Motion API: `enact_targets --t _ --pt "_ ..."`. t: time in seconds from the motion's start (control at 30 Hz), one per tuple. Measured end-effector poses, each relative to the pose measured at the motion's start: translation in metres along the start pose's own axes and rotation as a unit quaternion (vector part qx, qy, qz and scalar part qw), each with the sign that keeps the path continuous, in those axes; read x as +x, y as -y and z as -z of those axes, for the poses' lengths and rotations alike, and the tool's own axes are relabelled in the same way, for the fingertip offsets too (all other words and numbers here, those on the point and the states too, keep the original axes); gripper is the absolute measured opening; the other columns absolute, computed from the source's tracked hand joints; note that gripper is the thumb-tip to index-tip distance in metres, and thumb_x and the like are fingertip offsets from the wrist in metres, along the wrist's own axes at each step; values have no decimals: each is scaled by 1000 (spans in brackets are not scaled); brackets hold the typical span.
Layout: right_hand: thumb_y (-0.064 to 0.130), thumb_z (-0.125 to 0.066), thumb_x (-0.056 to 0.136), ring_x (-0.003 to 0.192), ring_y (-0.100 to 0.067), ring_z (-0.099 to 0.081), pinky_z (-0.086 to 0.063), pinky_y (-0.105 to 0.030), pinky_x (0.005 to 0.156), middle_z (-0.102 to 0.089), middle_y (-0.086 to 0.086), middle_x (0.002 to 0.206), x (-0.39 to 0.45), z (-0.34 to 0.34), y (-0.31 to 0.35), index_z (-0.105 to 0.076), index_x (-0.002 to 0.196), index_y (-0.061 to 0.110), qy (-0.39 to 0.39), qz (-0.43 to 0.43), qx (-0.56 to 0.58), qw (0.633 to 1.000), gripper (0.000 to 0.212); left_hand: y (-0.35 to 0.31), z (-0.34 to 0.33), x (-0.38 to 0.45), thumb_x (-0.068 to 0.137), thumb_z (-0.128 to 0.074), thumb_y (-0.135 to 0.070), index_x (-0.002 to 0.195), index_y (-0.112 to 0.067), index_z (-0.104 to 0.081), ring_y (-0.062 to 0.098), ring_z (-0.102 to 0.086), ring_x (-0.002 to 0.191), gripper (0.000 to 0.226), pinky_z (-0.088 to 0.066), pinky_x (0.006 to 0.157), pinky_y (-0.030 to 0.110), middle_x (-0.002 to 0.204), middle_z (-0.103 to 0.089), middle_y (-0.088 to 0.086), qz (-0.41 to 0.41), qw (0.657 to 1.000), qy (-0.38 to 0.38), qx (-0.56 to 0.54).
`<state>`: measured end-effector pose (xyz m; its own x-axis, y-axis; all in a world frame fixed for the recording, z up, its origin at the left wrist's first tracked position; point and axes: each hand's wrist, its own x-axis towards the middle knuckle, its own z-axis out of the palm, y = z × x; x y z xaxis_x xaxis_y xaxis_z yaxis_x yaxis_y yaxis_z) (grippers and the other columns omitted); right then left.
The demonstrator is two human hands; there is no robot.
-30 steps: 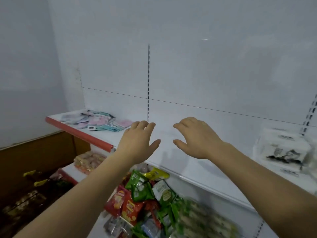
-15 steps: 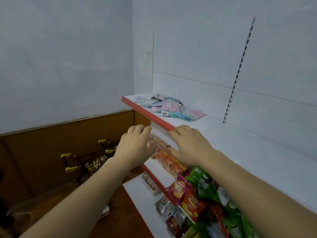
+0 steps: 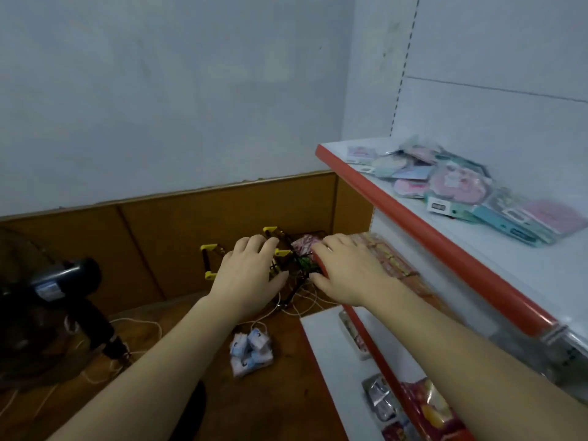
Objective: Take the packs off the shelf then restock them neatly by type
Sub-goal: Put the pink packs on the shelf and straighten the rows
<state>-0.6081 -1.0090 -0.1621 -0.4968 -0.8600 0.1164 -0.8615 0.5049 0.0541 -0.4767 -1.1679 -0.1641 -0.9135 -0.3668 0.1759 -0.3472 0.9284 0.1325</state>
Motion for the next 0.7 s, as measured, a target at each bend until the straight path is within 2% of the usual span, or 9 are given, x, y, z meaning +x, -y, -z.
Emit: enact_targets --t 0.17,0.37,0.7 --pt "55 -46 96 136 -28 -37 -37 -48 110 -45 -6 144 86 -52 21 -37 147 21 48 42 9 998 62 72 -42 28 95 -51 -57 152 -25 -29 27 -31 140 69 -40 111 44 151 -38 2 65 997 25 -13" --pt "53 -46 98 140 -29 -32 -33 -49 113 -40 -6 149 192 -133 54 -32 151 20 111 66 21 991 64 172 -117 82 94 -52 -57 152 -24 -27 28 -32 140 71 -40 110 45 151 -37 3 125 989 74 -34" --pt "51 -46 98 142 -28 -30 -32 -45 114 -36 -6 152 331 -308 75 -24 155 19 197 29 49 979 69 308 -277 166 94 -53 -54 151 -24 -26 28 -32 140 70 -39 106 46 152 -35 3 211 958 184 -68"
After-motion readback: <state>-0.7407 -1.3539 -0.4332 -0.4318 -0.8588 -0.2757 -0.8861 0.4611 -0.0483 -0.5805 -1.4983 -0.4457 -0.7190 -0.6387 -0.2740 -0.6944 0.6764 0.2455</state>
